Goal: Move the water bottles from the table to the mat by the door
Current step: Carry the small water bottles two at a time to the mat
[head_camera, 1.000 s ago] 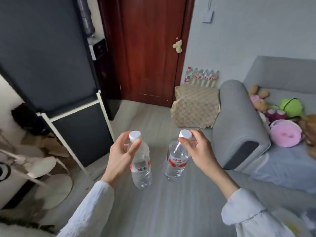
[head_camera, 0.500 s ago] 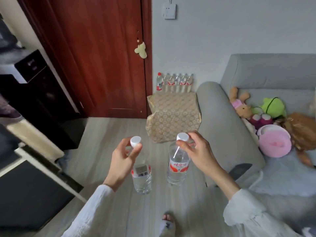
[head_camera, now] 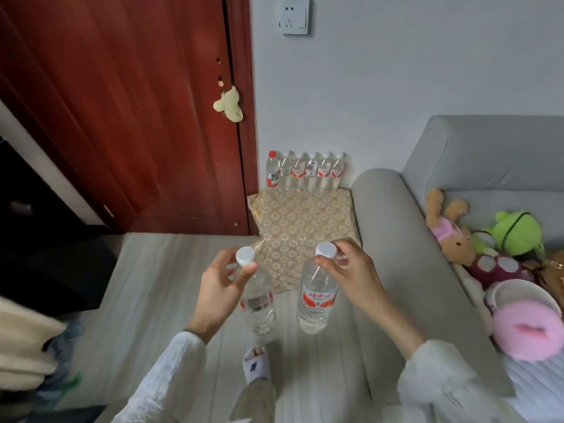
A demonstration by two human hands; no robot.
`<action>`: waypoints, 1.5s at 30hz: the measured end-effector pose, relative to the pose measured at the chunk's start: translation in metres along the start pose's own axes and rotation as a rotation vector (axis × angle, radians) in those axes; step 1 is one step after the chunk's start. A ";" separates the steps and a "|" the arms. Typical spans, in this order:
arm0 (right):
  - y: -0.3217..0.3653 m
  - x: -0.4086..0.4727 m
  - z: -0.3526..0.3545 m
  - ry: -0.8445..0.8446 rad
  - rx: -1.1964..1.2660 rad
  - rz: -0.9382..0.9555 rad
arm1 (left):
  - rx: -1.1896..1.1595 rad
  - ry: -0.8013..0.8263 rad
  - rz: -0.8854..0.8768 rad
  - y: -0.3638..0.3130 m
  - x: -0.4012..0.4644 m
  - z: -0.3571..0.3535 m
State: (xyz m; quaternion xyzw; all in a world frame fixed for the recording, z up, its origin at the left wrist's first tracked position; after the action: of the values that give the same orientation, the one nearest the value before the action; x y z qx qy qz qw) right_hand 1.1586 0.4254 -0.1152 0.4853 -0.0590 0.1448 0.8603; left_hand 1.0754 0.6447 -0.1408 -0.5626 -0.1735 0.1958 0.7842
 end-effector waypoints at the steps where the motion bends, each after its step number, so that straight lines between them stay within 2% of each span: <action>1: -0.007 0.020 -0.007 0.000 -0.003 -0.007 | 0.004 0.006 0.004 0.004 0.023 -0.006; 7: -0.042 0.149 -0.053 -0.002 -0.048 -0.054 | 0.032 0.019 0.033 0.023 0.161 -0.036; 13: -0.070 0.251 -0.087 0.018 -0.086 -0.101 | 0.201 -0.017 0.010 0.026 0.279 -0.070; 21: -0.147 0.364 -0.149 0.175 -0.139 -0.200 | 0.393 0.056 0.117 0.080 0.393 -0.130; 31: -0.257 0.483 -0.238 0.369 -0.119 -0.329 | 0.459 0.164 0.326 0.154 0.518 -0.224; 39: -0.313 0.551 -0.301 0.443 -0.140 -0.305 | 0.377 0.176 0.322 0.196 0.593 -0.276; 45: -0.332 0.566 -0.318 0.409 -0.106 -0.314 | 0.380 0.170 0.306 0.215 0.618 -0.291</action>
State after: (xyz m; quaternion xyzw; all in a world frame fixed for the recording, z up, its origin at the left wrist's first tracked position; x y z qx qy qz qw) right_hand 1.7859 0.6434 -0.4159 0.4032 0.1847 0.1016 0.8905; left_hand 1.7277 0.7807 -0.4027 -0.4392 0.0200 0.2935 0.8489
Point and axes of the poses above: each hand's wrist, its own x-axis towards the middle knuckle, its own z-axis out of the back of the hand, y = z × x, the point moved 8 cm from there along x, towards the middle knuckle, and after that the axes turned 8 degrees about -y, right-handed, at the moved point
